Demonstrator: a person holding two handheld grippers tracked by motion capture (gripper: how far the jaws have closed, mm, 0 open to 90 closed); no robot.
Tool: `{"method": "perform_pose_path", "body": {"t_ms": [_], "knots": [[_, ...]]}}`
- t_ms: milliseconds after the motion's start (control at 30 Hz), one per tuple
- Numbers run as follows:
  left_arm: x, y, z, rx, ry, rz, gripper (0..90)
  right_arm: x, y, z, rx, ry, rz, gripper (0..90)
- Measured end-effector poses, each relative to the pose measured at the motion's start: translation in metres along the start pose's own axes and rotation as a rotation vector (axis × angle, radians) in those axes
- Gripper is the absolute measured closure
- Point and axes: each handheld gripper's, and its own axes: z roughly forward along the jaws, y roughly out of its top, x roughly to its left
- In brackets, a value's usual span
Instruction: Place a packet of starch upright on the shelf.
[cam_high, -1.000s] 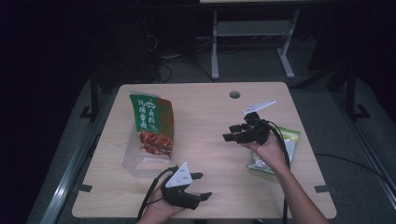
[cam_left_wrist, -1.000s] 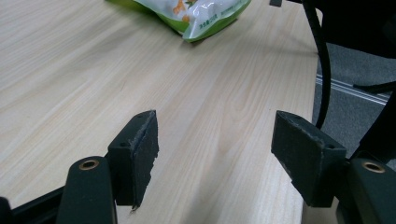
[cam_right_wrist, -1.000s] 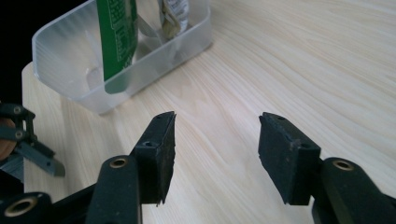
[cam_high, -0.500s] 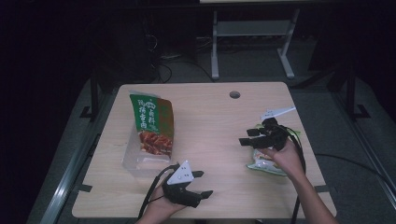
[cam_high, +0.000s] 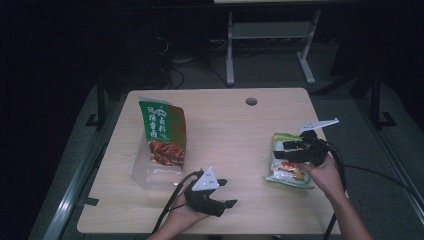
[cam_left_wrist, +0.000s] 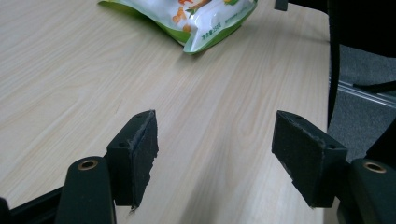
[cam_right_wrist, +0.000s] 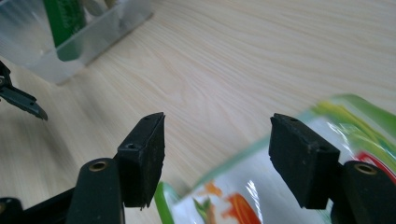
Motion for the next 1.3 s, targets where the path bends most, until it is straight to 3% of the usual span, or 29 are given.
{"method": "perform_pose_path", "body": {"t_ms": [300,467,700,800,1000,1300], "knots": [[0.0,0.013,0.023,0.004,0.001,0.012,30.7,-0.02,-0.02,-0.019,0.02,-0.078,0.038,33.2],[0.001,0.019,0.032,0.012,0.001,0.02,30.7,-0.034,-0.033,-0.027,0.025,-0.123,0.085,33.9],[-0.001,0.021,0.039,0.026,-0.013,0.03,30.6,-0.055,-0.051,-0.035,0.034,-0.191,0.161,33.3],[-0.002,0.022,0.04,0.023,-0.022,0.031,30.2,-0.06,-0.056,-0.036,0.045,-0.205,0.163,33.2],[-0.003,0.023,0.041,0.025,-0.024,0.024,30.1,-0.071,-0.067,-0.038,0.035,-0.209,0.213,31.7],[-0.003,0.024,0.042,0.033,-0.029,0.03,29.9,-0.084,-0.078,-0.027,0.031,-0.146,0.282,33.3]]}}
